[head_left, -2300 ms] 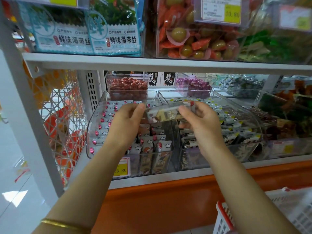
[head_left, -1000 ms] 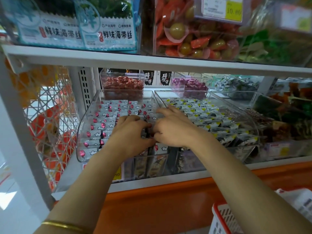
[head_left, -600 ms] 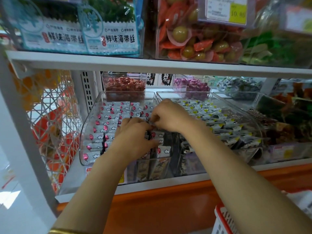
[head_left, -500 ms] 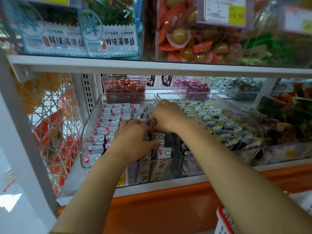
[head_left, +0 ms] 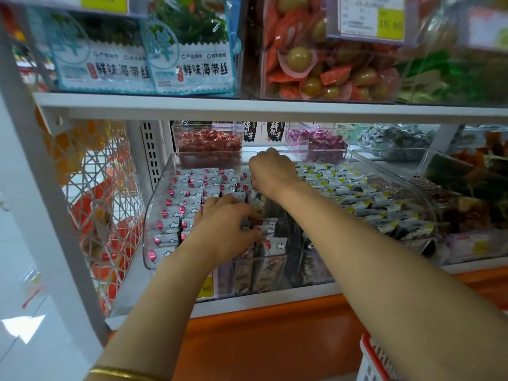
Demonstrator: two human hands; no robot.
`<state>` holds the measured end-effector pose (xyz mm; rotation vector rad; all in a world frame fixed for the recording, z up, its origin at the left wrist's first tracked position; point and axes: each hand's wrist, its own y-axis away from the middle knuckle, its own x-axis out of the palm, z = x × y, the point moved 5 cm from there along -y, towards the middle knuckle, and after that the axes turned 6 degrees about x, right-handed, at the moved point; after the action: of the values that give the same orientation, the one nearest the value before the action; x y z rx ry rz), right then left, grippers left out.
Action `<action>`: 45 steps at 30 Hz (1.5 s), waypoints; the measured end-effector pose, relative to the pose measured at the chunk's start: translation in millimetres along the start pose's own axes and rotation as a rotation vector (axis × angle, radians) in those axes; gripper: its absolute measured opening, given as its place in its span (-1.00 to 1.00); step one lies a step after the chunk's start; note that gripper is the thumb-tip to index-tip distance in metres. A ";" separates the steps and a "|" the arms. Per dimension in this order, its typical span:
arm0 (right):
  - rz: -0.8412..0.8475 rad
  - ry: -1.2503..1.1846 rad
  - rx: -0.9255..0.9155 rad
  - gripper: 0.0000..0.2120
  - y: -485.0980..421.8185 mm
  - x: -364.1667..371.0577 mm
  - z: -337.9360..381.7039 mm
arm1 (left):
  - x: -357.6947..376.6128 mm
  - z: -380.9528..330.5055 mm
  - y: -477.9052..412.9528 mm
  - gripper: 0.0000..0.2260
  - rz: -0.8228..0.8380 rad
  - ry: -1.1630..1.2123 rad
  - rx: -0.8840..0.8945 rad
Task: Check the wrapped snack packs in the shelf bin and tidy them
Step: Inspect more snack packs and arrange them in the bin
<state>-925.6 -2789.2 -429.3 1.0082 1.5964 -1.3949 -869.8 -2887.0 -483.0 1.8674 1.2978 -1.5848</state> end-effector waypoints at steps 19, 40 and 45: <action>-0.490 -0.801 0.332 -0.89 92.1 -49.0 -53.1 | -18.5 9.0 3.6 -0.65 -0.273 0.151 -0.072; 0.037 -2.193 0.496 -0.83 115.5 -1.3 -48.0 | -24.5 12.6 23.3 -0.85 -0.487 1.604 -0.372; -0.128 -1.977 0.527 -0.80 117.1 -0.7 -51.3 | -27.7 4.1 23.4 -0.82 -0.443 1.496 -0.322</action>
<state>-820.1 -2728.2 -468.1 -0.4509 -0.2149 -1.7823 -851.5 -2913.1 -465.3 2.6061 2.3733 0.2944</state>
